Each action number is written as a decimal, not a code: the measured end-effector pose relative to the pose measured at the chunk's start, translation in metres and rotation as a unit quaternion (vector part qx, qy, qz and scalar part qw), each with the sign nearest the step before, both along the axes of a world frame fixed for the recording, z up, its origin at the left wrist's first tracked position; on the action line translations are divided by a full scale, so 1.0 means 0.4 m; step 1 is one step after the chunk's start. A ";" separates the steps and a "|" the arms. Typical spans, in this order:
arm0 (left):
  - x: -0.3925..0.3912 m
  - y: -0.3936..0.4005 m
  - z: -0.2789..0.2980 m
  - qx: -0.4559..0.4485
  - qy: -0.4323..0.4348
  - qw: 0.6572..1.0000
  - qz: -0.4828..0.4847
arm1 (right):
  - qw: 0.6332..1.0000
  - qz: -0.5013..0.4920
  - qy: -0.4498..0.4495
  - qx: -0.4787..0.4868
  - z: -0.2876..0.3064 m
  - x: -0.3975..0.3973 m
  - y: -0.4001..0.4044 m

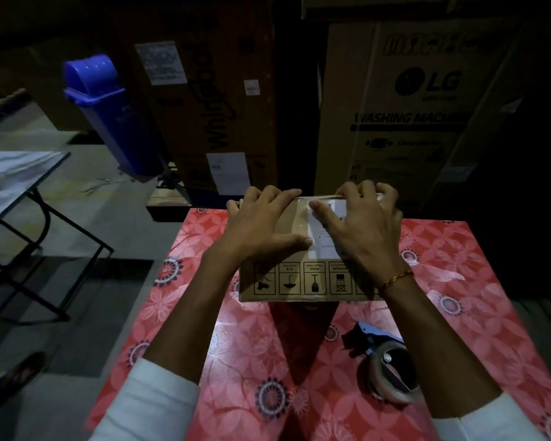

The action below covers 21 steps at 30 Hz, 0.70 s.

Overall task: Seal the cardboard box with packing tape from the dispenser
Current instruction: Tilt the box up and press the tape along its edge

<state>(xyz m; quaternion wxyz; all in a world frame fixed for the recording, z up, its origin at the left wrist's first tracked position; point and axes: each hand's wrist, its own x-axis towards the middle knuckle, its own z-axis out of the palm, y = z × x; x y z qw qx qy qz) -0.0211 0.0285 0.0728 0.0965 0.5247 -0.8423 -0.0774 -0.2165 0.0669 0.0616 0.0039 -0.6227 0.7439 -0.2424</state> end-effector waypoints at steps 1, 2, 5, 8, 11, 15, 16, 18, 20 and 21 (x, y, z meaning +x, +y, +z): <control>0.001 0.000 0.000 -0.002 0.000 1.000 0.001 | 1.000 -0.004 0.008 -0.001 0.000 0.005 -0.003; 0.001 0.000 0.000 -0.003 0.001 1.000 0.003 | 1.000 0.000 0.016 0.000 0.000 0.008 -0.004; -0.003 0.002 0.002 -0.004 0.002 1.000 0.007 | 0.997 0.042 0.057 0.022 0.010 -0.001 -0.001; -0.005 -0.004 0.005 -0.007 -0.004 1.000 0.008 | 0.989 0.094 0.114 0.032 0.029 -0.010 -0.002; -0.005 -0.007 0.007 -0.008 -0.007 1.000 0.003 | 0.985 0.108 0.127 0.037 0.035 0.003 -0.018; -0.001 -0.010 0.001 -0.010 0.007 1.000 -0.001 | 0.989 0.084 0.119 -0.005 0.020 0.019 -0.035; 0.002 -0.013 -0.002 -0.012 0.016 1.000 -0.003 | 0.987 0.094 0.128 -0.014 0.017 0.012 -0.035; 0.001 -0.018 -0.008 -0.020 0.035 0.999 0.001 | 0.980 0.134 0.146 -0.026 0.013 -0.015 -0.034; -0.011 -0.017 -0.015 -0.034 0.051 0.998 0.026 | 0.976 0.153 0.152 -0.034 0.014 -0.035 -0.036; -0.023 -0.013 -0.018 -0.045 0.055 0.996 0.048 | 0.976 0.152 0.150 -0.035 0.015 -0.039 -0.037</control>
